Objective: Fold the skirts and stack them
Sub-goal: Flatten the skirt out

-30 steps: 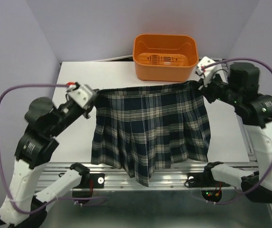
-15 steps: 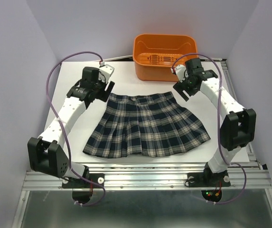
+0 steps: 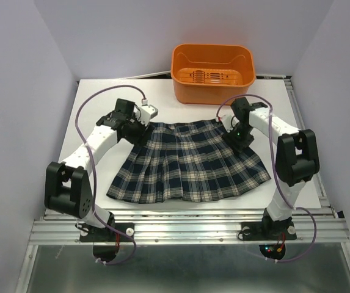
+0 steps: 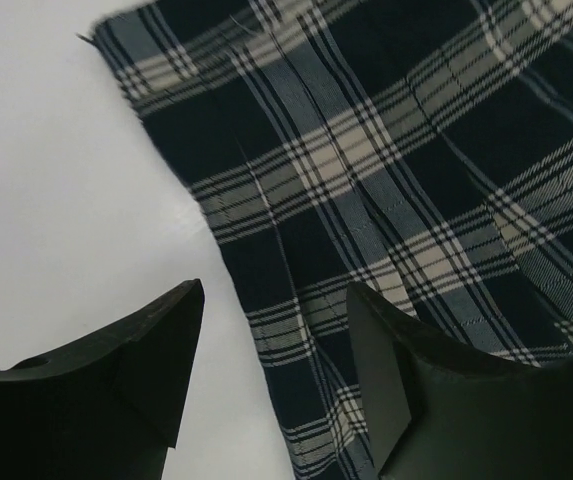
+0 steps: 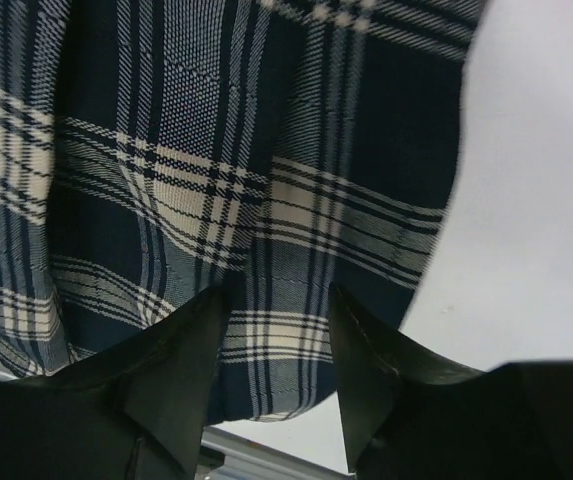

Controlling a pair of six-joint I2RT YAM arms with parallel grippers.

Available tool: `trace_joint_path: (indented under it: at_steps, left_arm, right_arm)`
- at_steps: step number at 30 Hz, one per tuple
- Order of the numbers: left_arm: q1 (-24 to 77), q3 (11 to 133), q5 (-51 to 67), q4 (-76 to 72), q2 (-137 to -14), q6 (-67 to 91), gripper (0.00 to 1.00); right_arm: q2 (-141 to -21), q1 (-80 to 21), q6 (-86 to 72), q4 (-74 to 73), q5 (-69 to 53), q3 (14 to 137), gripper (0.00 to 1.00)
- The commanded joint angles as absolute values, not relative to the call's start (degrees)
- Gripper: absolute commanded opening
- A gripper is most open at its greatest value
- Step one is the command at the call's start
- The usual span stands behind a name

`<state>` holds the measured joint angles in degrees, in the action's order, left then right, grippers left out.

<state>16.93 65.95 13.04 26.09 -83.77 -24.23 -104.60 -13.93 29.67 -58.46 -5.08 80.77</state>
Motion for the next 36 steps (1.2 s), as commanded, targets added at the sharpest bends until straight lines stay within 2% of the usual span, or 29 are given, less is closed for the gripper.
trace_joint_path:
  at_steps: [1,7,11,17,23,27,36]
  left_arm:
    - [17.14,64.08,18.72,29.71,-81.75,-26.8,0.72]
    - [16.35,58.72,12.13,30.06,-81.03,-28.47,0.77]
    - [15.12,56.25,9.76,31.99,-81.65,-29.44,0.81]
    - [11.96,55.72,10.28,31.99,-82.35,-30.59,0.82]
    - [9.5,66.52,18.01,31.03,-85.51,-29.54,0.82]
    - [6.52,74.25,28.26,28.84,-92.61,-25.59,0.84]
    - [0.53,86.92,39.19,25.49,-108.44,-15.56,0.84]
  right_arm:
    - [-103.98,-13.01,28.13,-60.3,-7.3,79.63,0.56]
    - [-103.97,-7.22,27.07,-59.76,-5.98,80.07,0.69]
    - [-106.87,-1.5,28.21,-62.49,-6.68,79.98,0.71]
    - [-110.12,0.44,28.56,-62.67,-10.27,78.31,0.72]
    - [-113.2,0.97,25.5,-63.2,-19.41,91.29,0.72]
    - [-115.57,0.97,15.75,-58.2,-27.22,99.31,0.72]
    - [-117.85,1.49,-3.04,-34.82,-33.22,92.03,0.68]
